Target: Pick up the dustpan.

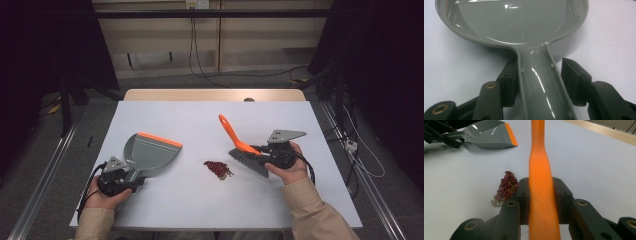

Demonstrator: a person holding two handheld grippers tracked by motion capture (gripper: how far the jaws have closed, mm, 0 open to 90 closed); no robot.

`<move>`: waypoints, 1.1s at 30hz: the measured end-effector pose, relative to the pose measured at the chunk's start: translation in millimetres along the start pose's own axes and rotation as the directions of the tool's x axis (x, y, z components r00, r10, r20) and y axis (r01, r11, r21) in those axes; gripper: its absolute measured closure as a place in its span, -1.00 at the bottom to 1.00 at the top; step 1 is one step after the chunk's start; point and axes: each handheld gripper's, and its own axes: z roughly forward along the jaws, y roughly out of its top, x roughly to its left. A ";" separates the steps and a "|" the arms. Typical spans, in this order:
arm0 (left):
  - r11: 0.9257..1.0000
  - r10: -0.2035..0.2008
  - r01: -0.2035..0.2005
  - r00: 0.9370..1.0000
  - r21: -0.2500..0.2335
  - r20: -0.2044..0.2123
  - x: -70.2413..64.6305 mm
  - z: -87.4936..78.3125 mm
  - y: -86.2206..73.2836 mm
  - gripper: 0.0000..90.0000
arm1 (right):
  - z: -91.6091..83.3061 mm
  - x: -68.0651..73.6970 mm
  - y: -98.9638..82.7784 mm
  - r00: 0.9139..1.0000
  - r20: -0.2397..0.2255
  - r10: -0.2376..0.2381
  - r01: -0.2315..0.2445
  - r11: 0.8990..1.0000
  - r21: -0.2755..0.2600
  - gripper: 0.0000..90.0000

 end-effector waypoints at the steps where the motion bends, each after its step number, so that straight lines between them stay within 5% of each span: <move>1: 1.000 0.001 -0.001 1.000 0.002 0.004 0.8 0.9 2.1 0.15 | 0.5 0.2 0.0 1.000 -0.002 0.001 -0.001 1.000 0.003 0.58; 9: 0.999 -0.010 0.011 0.999 0.036 -0.036 3.4 7.6 12.0 0.13 | 2.1 0.2 -0.5 1.000 -0.002 0.002 -0.002 1.000 0.004 0.58; 11: 0.999 -0.009 0.010 0.999 0.038 -0.047 5.7 6.8 13.0 0.36 | 2.1 0.4 -0.8 1.000 -0.002 0.001 -0.001 1.000 0.005 0.58; 18: 0.999 -0.029 0.030 0.999 0.036 -0.028 9.9 6.0 13.3 0.42 | 3.0 1.2 -1.7 1.000 -0.006 0.000 0.000 1.000 0.011 0.58; 25: 1.000 -0.006 0.006 1.000 0.008 -0.029 12.1 -3.4 12.5 0.42 | 2.7 1.4 -1.9 1.000 -0.001 0.003 -0.003 1.000 0.012 0.58; 33: 0.999 0.047 -0.046 0.999 -0.018 0.018 7.5 -15.3 15.8 0.42 | 1.9 1.5 -1.4 1.000 0.001 0.009 -0.009 1.000 0.003 0.58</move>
